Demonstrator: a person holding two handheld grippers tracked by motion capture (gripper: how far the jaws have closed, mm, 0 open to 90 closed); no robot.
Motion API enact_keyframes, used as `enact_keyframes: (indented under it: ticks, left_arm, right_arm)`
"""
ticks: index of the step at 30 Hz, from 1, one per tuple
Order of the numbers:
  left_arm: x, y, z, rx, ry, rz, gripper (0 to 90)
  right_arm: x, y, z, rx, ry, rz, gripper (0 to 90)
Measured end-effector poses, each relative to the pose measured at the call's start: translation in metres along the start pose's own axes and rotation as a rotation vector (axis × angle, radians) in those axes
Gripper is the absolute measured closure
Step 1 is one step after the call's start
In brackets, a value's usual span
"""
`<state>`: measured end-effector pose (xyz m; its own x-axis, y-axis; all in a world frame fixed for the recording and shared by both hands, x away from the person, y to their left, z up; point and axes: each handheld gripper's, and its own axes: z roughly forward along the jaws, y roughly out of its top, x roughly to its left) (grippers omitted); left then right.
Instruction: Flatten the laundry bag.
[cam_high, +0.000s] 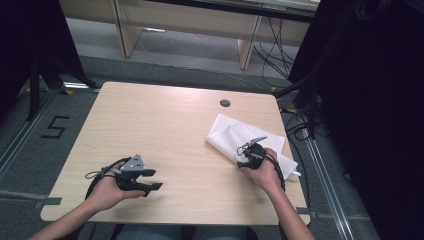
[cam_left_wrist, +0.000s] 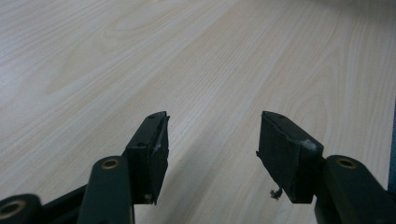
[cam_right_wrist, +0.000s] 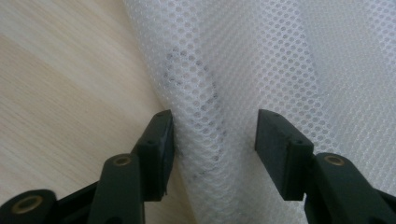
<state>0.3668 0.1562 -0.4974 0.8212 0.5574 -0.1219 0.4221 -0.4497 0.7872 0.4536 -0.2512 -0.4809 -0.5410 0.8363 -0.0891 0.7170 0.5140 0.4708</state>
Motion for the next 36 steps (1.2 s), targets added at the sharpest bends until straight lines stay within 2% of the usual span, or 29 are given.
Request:
enact_keyframes:
  ticks: [3, 4, 5, 7, 8, 9, 10, 12, 13, 17, 18, 19, 24, 25, 29, 30, 33, 34, 35, 36]
  left_arm:
    - [0.0, -0.001, 0.001, -0.001, -0.006, -0.011, 42.4]
    - [0.0, -0.001, 0.0, 0.003, -0.01, -0.014, 42.4]
    - [0.0, -0.001, 0.0, 0.003, -0.01, -0.014, 42.4]
    - [0.001, 0.0, -0.001, 0.004, -0.008, 0.014, 42.4]
    - [0.0, 0.0, 0.0, 0.005, -0.002, -0.004, 42.4]
    - [0.0, 0.0, 0.0, 0.005, -0.002, -0.004, 42.4]
    - [0.0, 0.0, 0.0, 0.009, -0.007, 0.004, 42.4]
    - [0.0, 0.001, 0.001, 0.013, -0.011, 0.019, 42.4]
    - [-0.002, 0.0, 0.002, 0.004, -0.014, -0.007, 42.4]
    - [-0.002, 0.0, 0.002, 0.009, -0.016, 0.016, 42.4]
    - [-0.003, 0.001, 0.001, 0.014, -0.013, 0.017, 42.4]
    - [-0.004, 0.0, 0.002, 0.013, -0.008, 0.001, 42.4]
    - [-0.006, 0.0, 0.003, 0.016, -0.03, 0.012, 44.4]
    - [-0.006, 0.0, 0.004, 0.032, -0.027, 0.016, 44.5]
    - [-0.007, 0.001, 0.004, 0.019, -0.035, 0.026, 44.5]
    - [-0.008, 0.0, 0.004, 0.021, -0.031, 0.013, 44.6]
    - [-0.009, 0.001, 0.004, 0.013, -0.038, 0.007, 44.8]
    - [-0.008, 0.002, 0.003, 0.017, -0.037, 0.036, 44.9]
    - [-0.01, 0.002, 0.004, 0.0, -0.045, 0.017, 45.0]
    - [-0.01, 0.002, 0.004, 0.0, -0.045, 0.017, 45.1]
  right_arm:
    - [0.001, 0.0, 0.002, 0.009, -0.001, -0.001, 54.3]
    - [0.003, 0.001, 0.003, 0.009, -0.002, 0.007, 62.4]
    - [0.002, 0.002, 0.003, 0.005, 0.002, -0.019, 71.1]
    - [0.006, 0.004, 0.0, 0.03, -0.003, -0.011, 83.3]
    - [0.008, 0.005, 0.0, 0.032, -0.01, -0.019, 85.2]
    - [0.008, 0.005, 0.0, 0.032, -0.01, -0.019, 85.2]
    - [0.008, 0.005, 0.0, 0.022, -0.008, -0.038, 85.8]
    - [0.015, 0.002, -0.003, 0.032, -0.007, -0.063, 86.0]
    - [0.019, 0.0, -0.006, 0.041, -0.002, -0.046, 86.0]
    - [0.028, -0.006, -0.01, 0.043, 0.019, -0.077, 85.9]
    - [0.035, -0.01, -0.014, 0.049, 0.028, -0.079, 85.9]
    - [0.037, -0.011, -0.015, 0.052, 0.03, -0.081, 85.9]
    - [0.049, -0.017, -0.021, 0.044, 0.052, -0.107, 85.9]
    - [0.052, -0.018, -0.023, 0.049, 0.058, -0.108, 86.0]
    - [0.059, -0.02, -0.025, 0.046, 0.07, -0.133, 86.1]
    - [0.065, -0.022, -0.026, 0.047, 0.075, -0.146, 86.1]
    - [0.072, -0.024, -0.028, 0.051, 0.093, -0.168, 86.1]
    - [0.079, -0.025, -0.03, 0.049, 0.104, -0.184, 86.1]
    - [0.082, -0.026, -0.03, 0.048, 0.114, -0.194, 86.0]
    - [0.086, -0.026, -0.031, 0.049, 0.118, -0.199, 86.0]
